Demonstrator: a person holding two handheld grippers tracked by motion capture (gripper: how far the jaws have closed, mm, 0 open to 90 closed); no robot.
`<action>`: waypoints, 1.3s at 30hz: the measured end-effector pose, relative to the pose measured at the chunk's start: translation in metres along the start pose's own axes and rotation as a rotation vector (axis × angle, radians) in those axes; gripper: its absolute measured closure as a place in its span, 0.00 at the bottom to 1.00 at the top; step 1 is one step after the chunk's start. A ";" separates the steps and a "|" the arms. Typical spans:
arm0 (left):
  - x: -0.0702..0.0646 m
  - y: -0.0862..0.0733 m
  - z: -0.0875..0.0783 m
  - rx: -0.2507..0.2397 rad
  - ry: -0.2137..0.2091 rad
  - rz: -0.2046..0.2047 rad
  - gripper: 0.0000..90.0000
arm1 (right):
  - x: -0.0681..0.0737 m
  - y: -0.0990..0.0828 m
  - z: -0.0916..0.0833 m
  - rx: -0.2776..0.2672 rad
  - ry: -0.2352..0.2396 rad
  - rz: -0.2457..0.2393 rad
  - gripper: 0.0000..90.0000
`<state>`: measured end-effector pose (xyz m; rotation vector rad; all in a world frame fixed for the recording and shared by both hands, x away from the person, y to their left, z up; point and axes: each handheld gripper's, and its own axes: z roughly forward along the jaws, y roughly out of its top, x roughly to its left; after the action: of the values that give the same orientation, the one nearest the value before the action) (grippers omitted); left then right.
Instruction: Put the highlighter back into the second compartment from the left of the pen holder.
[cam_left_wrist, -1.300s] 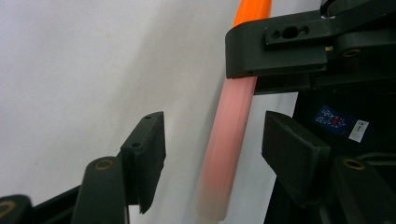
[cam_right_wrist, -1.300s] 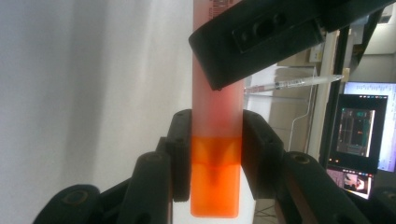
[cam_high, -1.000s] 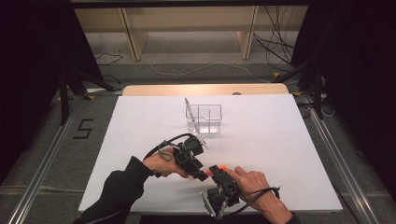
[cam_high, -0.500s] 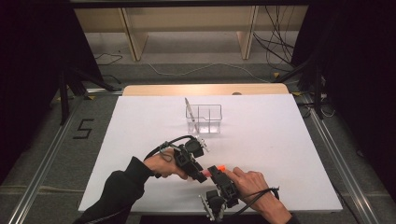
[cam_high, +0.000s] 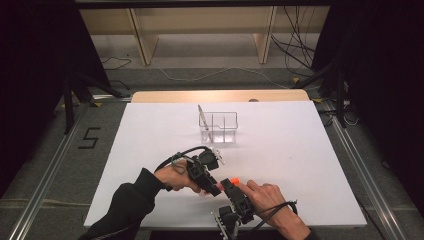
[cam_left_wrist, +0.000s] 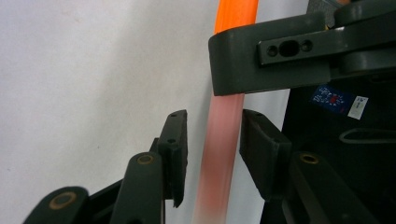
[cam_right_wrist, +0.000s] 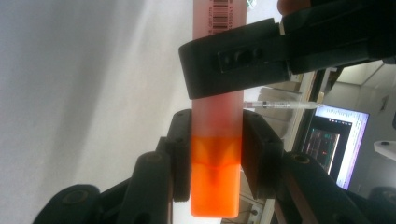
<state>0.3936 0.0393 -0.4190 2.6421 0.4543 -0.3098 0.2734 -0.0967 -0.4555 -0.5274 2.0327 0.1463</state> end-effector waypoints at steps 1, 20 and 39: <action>-0.001 0.000 0.001 -0.007 -0.004 -0.009 0.70 | 0.000 0.000 0.000 0.001 0.001 -0.002 0.75; -0.001 -0.001 0.001 -0.015 -0.056 0.012 0.84 | 0.001 0.001 0.000 -0.008 -0.004 -0.032 0.74; 0.022 -0.012 -0.028 -0.211 0.069 -0.113 0.85 | -0.023 -0.029 -0.018 -0.073 -0.109 0.403 0.38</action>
<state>0.4134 0.0679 -0.4047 2.4320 0.6247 -0.1935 0.2810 -0.1217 -0.4232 -0.1440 2.0101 0.4820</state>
